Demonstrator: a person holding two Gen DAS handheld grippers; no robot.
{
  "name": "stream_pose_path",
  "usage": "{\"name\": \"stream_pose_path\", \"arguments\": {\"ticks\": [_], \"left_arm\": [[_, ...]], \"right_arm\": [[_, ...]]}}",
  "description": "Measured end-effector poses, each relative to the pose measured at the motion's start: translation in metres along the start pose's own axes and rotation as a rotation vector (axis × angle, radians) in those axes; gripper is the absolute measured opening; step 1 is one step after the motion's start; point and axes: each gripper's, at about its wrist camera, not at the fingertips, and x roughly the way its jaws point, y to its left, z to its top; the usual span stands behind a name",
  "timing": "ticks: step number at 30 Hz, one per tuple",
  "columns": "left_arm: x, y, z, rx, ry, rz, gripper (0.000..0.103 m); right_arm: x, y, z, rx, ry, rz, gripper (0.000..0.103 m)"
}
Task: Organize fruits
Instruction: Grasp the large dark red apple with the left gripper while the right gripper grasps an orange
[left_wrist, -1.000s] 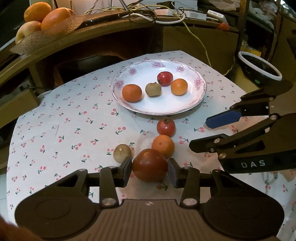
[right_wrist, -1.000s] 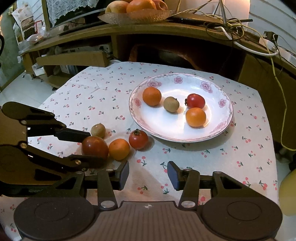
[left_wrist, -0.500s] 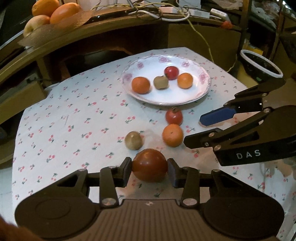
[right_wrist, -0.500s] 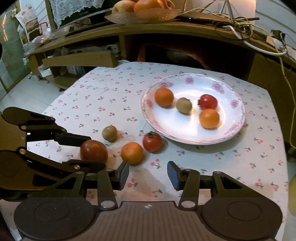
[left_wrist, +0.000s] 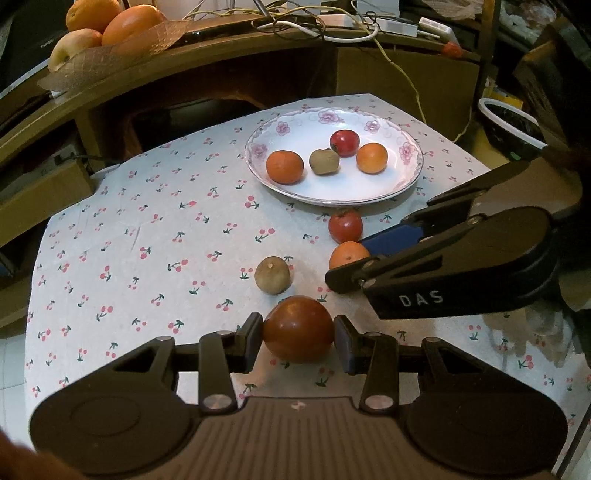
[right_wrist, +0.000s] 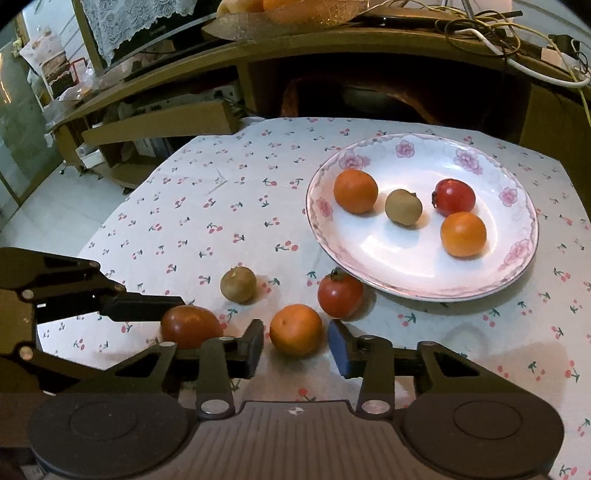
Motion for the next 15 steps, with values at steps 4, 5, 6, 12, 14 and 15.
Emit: {"name": "stream_pose_path", "arguments": {"ticks": [4,5,6,12,14,15], "left_arm": [[0.0,-0.001,0.0,0.006,0.0,0.004,0.047],[-0.001,-0.002,0.0,0.01,0.0,0.005,0.047],[-0.001,-0.003,0.0,0.012,0.001,0.001,0.047],[-0.006,-0.014,-0.001,0.034,-0.006,-0.049,0.047],[-0.008,-0.018,-0.003,0.042,-0.009,-0.073,0.047],[-0.009,-0.02,-0.004,0.046,-0.01,-0.08,0.047]], "right_arm": [[0.001,0.005,0.0,-0.044,0.002,-0.026,0.032],[0.0,0.007,-0.001,-0.057,0.004,-0.032,0.032],[-0.001,0.007,-0.001,-0.066,0.007,-0.035,0.031],[-0.014,0.001,-0.008,-0.074,0.018,-0.065,0.031],[-0.023,-0.002,-0.015,-0.067,0.023,-0.08,0.031],[-0.028,-0.004,-0.019,-0.063,0.028,-0.088,0.031]]}}
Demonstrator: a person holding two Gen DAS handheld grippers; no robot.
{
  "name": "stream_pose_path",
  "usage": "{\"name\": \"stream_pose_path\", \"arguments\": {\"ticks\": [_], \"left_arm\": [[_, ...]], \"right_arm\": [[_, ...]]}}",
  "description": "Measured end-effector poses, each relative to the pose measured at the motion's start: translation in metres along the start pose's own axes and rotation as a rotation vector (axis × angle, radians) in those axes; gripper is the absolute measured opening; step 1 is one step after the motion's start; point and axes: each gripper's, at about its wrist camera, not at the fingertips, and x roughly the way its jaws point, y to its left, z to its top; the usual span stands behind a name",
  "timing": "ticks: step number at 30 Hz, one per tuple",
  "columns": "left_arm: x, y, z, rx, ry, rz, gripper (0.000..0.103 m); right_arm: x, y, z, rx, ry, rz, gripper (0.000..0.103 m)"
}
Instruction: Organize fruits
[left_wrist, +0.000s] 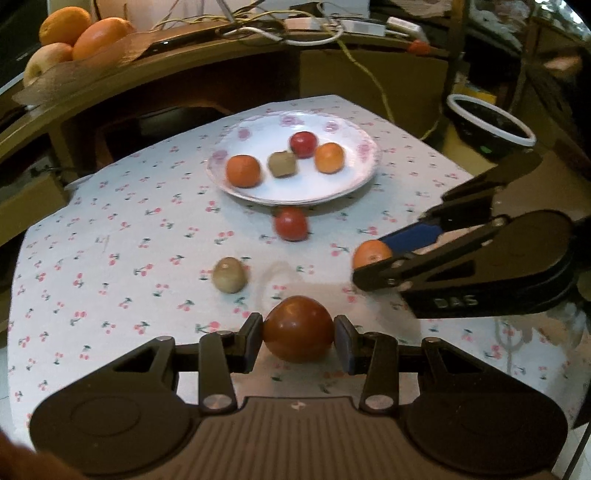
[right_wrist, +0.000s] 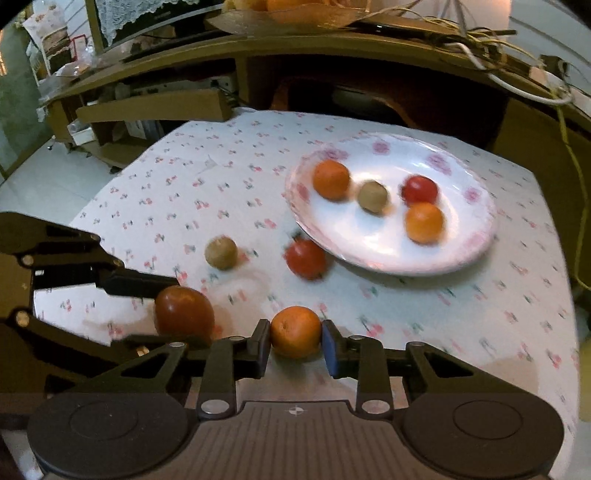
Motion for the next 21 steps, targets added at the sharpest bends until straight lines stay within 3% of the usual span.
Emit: {"name": "stream_pose_path", "arguments": {"ticks": [8,15,21], "left_arm": [[0.0,-0.015,-0.005,0.051,-0.007,-0.01,0.047],[0.008,-0.019,-0.01,0.086,0.01,0.022,0.051],[0.012,-0.016,-0.008,0.083,0.009,0.023,0.053]], "right_arm": [[-0.024,-0.004,-0.037,0.015,0.005,-0.048,0.032],[-0.022,-0.005,-0.037,-0.001,0.001,-0.034,0.034],[-0.024,-0.012,-0.04,0.014,-0.009,-0.021,0.043]]}}
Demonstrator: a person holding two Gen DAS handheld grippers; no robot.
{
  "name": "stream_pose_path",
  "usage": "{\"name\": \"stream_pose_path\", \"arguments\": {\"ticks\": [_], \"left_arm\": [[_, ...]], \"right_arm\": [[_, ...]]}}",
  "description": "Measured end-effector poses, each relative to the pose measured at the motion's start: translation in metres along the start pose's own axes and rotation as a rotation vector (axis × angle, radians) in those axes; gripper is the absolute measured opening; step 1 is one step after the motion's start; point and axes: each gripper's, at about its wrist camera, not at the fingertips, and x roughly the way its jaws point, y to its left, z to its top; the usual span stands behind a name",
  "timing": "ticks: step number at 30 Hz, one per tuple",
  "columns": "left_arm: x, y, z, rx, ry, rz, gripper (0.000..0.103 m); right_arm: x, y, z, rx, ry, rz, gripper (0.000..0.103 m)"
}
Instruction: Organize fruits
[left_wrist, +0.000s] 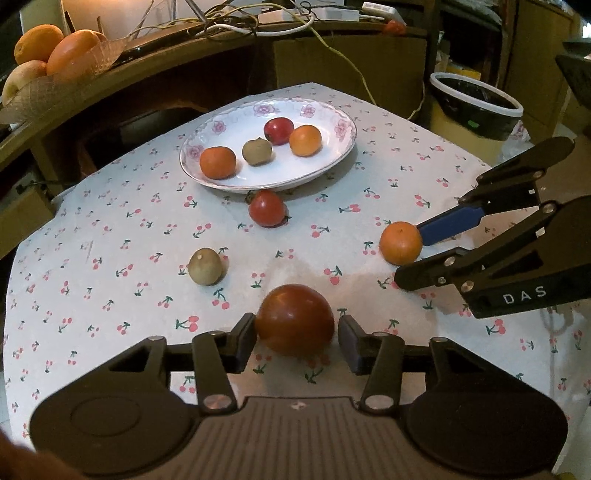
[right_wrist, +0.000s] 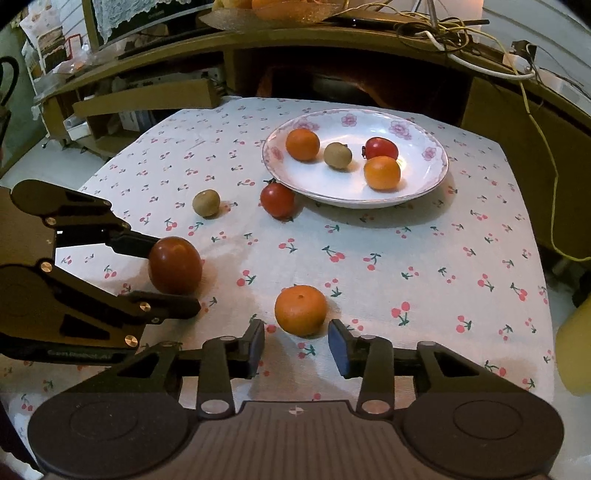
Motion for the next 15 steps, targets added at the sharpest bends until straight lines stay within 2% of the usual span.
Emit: {"name": "stream_pose_path", "arguments": {"ticks": [2,10,13,15], "left_arm": [[-0.0003,0.0008,0.0012,-0.003,-0.006,0.005,0.053],[0.0008,0.0058,0.0027,-0.034,-0.008,-0.007,0.053],[0.0017,0.005,0.0018,-0.032,-0.005,-0.004,0.052],[0.0012,0.0049,0.0023,-0.035,-0.006,-0.01,0.047]], "right_arm": [[0.001,-0.0004,0.0017,0.0,-0.002,0.007,0.045],[0.0039,-0.0029,0.0062,-0.01,-0.007,0.027,0.044],[0.0026,-0.0032,0.0053,-0.012,-0.004,0.023,0.04],[0.0022,-0.0023,0.0047,-0.018,-0.005,0.017,0.036]]}}
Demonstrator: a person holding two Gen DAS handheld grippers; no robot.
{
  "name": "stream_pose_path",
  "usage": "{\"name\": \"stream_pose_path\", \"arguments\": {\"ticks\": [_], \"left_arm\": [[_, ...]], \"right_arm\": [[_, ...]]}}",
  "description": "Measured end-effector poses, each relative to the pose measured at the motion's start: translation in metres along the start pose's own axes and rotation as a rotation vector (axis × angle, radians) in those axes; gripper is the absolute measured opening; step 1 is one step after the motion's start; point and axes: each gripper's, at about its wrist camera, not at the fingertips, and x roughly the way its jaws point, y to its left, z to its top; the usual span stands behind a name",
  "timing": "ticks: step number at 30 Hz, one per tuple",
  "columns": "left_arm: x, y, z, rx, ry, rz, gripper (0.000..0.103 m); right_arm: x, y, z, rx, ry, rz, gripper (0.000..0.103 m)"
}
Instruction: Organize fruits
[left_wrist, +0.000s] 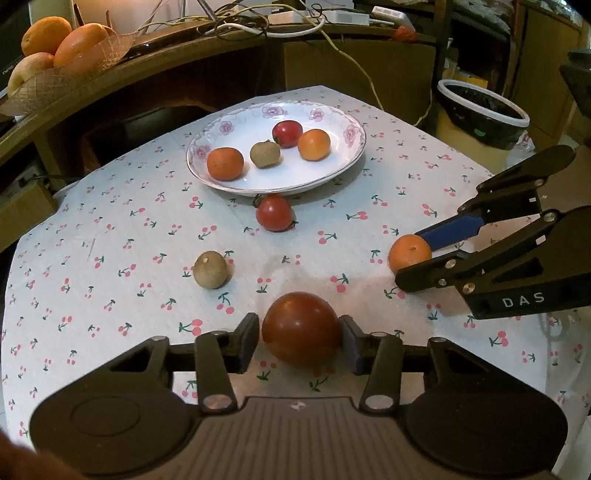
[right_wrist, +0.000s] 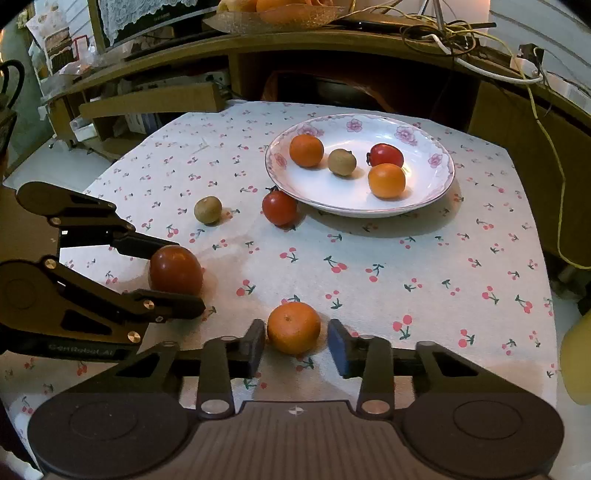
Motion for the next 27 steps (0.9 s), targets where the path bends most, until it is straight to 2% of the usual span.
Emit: {"name": "stream_pose_path", "arguments": {"ticks": [1,11,27], "left_arm": [[0.0,0.0,0.001,-0.003,0.001,0.001,0.047],[0.0,-0.002,0.008,-0.009,-0.002,0.014,0.047],[0.001,0.002,0.044,-0.032,-0.059,0.042,0.047]], "right_arm": [[0.0,0.0,0.0,-0.002,0.002,-0.002,0.032],[-0.001,0.0,0.004,0.006,0.007,-0.006,0.03],[-0.009,-0.005,0.027,0.044,-0.067,0.001,0.031]]}}
